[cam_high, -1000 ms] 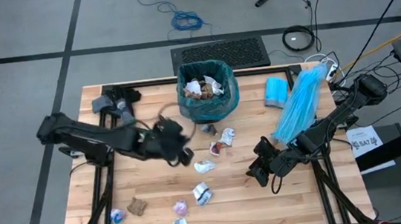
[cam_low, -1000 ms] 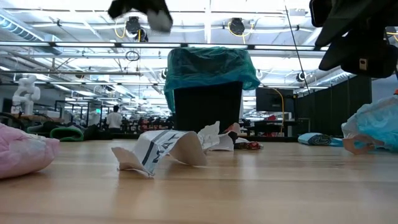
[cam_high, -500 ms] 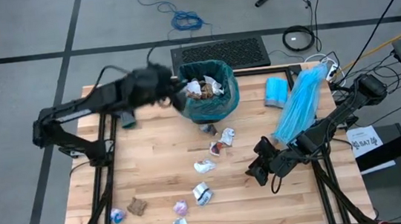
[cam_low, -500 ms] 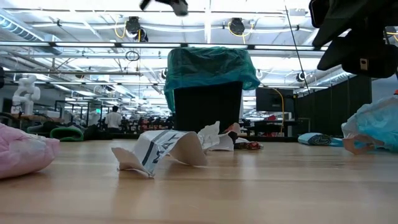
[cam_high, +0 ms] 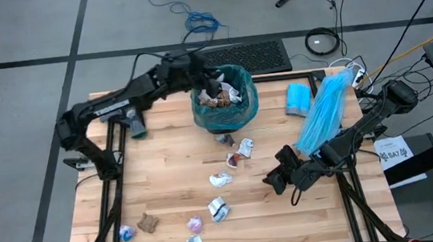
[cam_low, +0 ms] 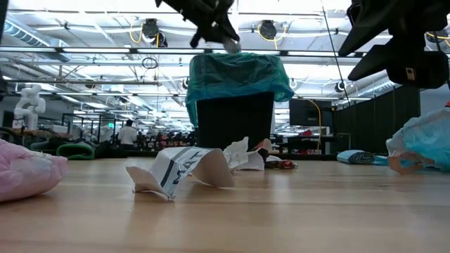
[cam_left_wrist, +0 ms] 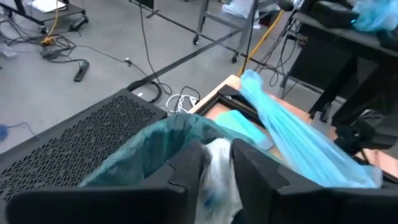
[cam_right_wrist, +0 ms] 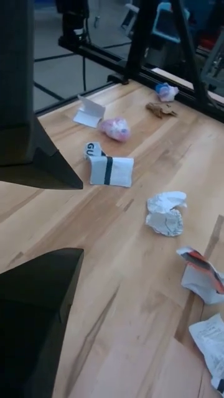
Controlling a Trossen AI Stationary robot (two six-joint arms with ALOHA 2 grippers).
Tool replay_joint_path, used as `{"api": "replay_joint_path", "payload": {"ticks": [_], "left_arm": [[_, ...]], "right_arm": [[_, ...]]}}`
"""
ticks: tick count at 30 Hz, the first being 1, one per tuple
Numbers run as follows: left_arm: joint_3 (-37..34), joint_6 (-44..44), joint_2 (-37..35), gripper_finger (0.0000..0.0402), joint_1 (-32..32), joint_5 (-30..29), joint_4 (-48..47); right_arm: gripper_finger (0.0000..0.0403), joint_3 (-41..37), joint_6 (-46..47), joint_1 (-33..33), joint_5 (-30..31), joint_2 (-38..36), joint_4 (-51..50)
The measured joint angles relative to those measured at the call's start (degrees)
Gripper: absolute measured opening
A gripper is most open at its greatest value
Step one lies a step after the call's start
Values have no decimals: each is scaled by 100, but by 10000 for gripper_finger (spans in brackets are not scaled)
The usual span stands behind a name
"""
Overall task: Place trash/remove bag and relplace
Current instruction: Put the blue plastic into the trash bin, then put the brown napkin into the trash bin
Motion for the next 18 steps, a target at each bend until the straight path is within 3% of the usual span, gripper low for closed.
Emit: {"api": "replay_joint_path", "payload": {"ticks": [4, 9, 18], "left_arm": [[0, 232, 246, 132, 98, 424, 76], [0, 301, 244, 170, 155, 482, 175], [1, 288, -357, 172, 46, 379, -264]], "right_arm": [[155, 0, 149, -88, 0, 0, 1], [155, 0, 179, -211, -1, 1, 5], [155, 0, -46, -230, -27, 0, -33]]}}
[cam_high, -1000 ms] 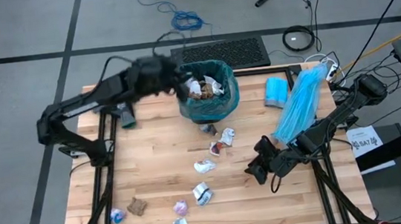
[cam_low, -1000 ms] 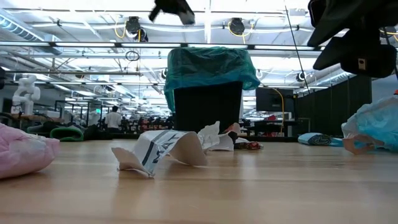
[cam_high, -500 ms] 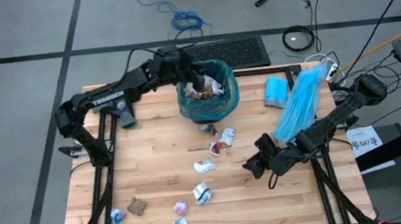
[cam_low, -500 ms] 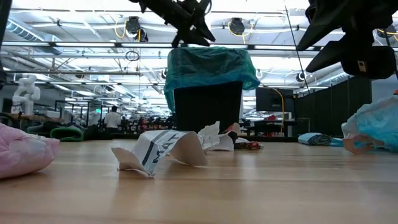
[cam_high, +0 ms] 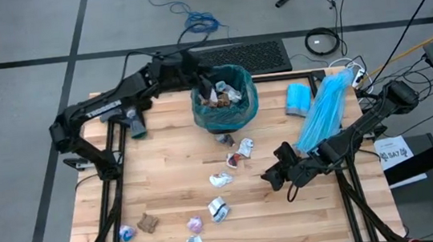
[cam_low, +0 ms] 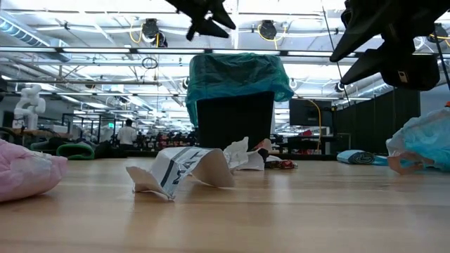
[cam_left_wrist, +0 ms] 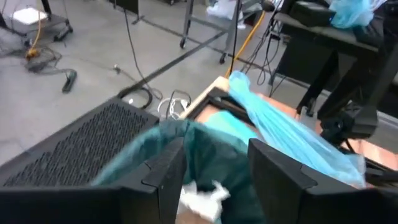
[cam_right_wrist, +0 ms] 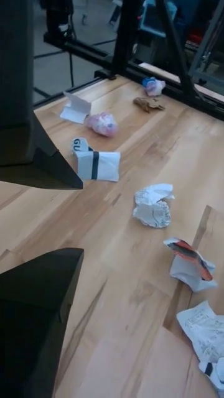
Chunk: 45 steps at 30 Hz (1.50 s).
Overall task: Place trash/remove bag and relplace
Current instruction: Put the brown napkin into the trash bin
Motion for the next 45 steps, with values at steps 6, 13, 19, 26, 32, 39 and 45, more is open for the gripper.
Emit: {"api": "replay_joint_path", "payload": {"ticks": [6, 13, 19, 26, 32, 39, 45], "left_arm": [[-1, -234, -790, 150, -479, -438, -1160], [1, -1597, -1512, 145, -1380, -482, -3028], [0, -3756, -1710, 145, -2534, -706, -5090], [-529, -7148, -1665, 145, -4269, -1206, -6298], [-1417, -9378, -1533, 145, -5781, -1230, -6197], [-2456, -11625, -1302, 145, -7284, -1144, -4907], [-2827, -11663, -917, 145, -7722, -692, -4182]], "right_arm": [[155, 0, -622, 0, -13, 2, -7], [155, 0, -1183, 2, -396, 0, -5], [155, 0, -1619, 7, -661, 0, -1], [155, 0, -1746, 7, -662, 0, 8], [155, 0, -1886, 11, -664, 0, 17], [155, 0, -1969, 11, -664, 0, 68], [155, 0, -2180, 12, -667, 0, 91]]}}
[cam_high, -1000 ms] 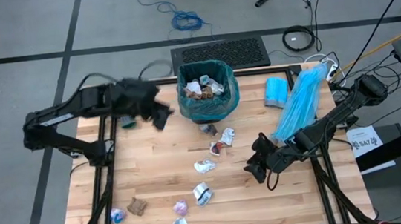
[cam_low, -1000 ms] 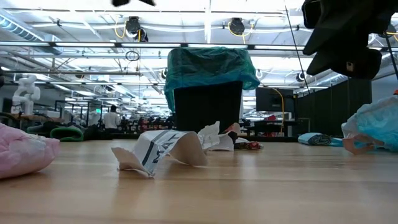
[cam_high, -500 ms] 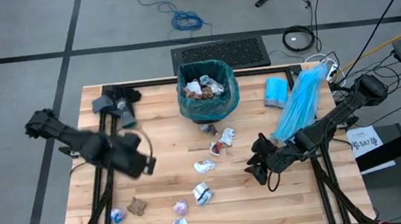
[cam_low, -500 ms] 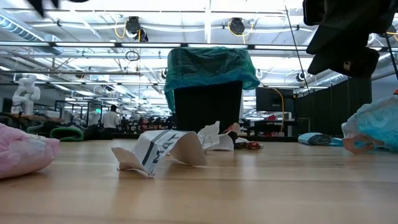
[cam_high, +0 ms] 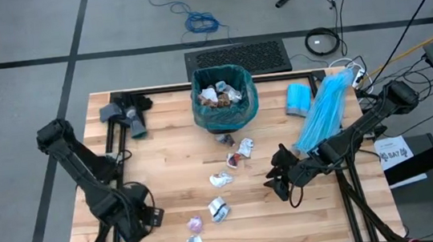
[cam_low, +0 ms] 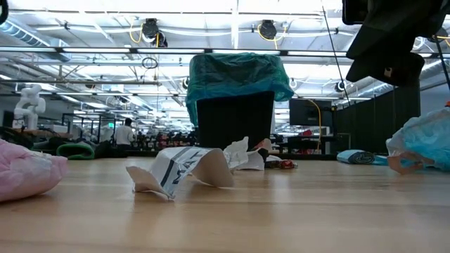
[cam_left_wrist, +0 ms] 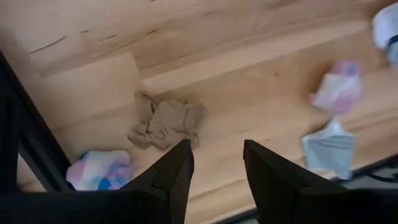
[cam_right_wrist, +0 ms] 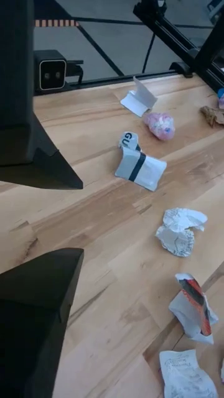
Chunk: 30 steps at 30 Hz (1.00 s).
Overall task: Place trash/remove bag and relplace
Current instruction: Put the brown napkin into the trash bin
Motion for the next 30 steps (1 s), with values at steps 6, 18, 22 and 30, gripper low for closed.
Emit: {"api": "replay_joint_path", "payload": {"ticks": [6, 18, 22, 30], "left_arm": [[0, 822, 274, 145, -337, 179, 224], [0, 1574, 1187, 145, -465, 147, 388], [-162, 1725, 1451, 145, -467, 144, 490], [-1351, 1770, 1459, 136, -467, 157, 2372]], "right_arm": [[155, 0, -58, -1, -309, 0, 0], [155, 0, 293, 1, -443, 1, -1], [155, 0, 683, 1, -441, 0, 0], [155, 0, 1384, 1, -459, 0, 52]]}}
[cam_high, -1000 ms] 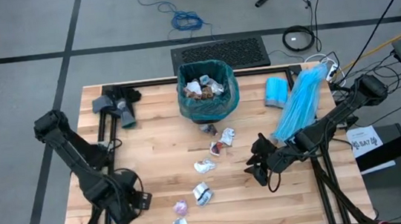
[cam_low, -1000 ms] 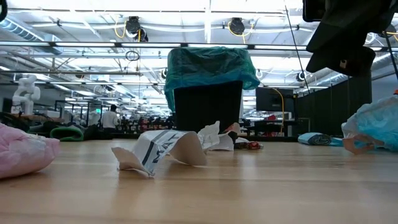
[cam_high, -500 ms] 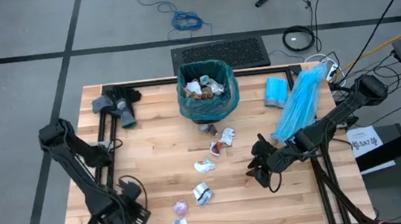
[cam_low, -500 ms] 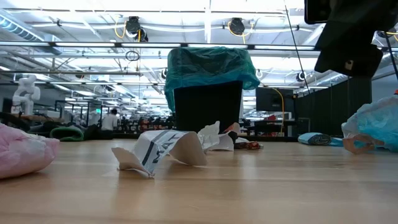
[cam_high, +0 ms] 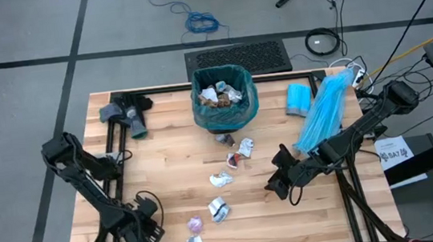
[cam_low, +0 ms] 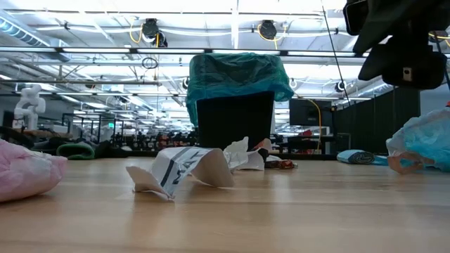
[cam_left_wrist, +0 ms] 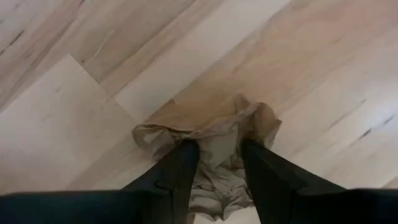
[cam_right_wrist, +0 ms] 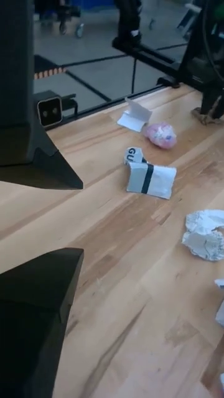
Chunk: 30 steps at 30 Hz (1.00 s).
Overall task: Place trash/remove bag and relplace
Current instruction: Put the brown napkin into the trash bin
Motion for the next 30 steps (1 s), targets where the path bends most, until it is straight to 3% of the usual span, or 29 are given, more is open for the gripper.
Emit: {"api": "replay_joint_path", "payload": {"ticks": [2, 5, 7, 14, 20, 24, 30], "left_arm": [[-3, 168, -30, 109, 41, 23, -28], [1, 522, -181, 35, 157, 17, 8], [-27, 597, -328, 12, 247, -75, -101], [442, 917, -1005, 4, 556, -277, -1215], [1325, 1229, -1661, 2, 981, -1023, -2685], [1868, 1761, -2034, 2, 1484, -1407, -3047], [2546, 3038, -2224, 1, 2584, -1817, -2835]], "right_arm": [[155, 0, 156, 0, -4, 1, 29], [155, 2, 245, 0, 4, 2, 178], [155, 2, 247, 0, 11, 2, 313], [155, 4, 148, 0, 18, 0, 362], [155, 4, -192, 0, 61, 0, 299], [155, 4, -444, 0, 63, 0, 277], [155, 4, -613, 0, 63, 0, 276]]}}
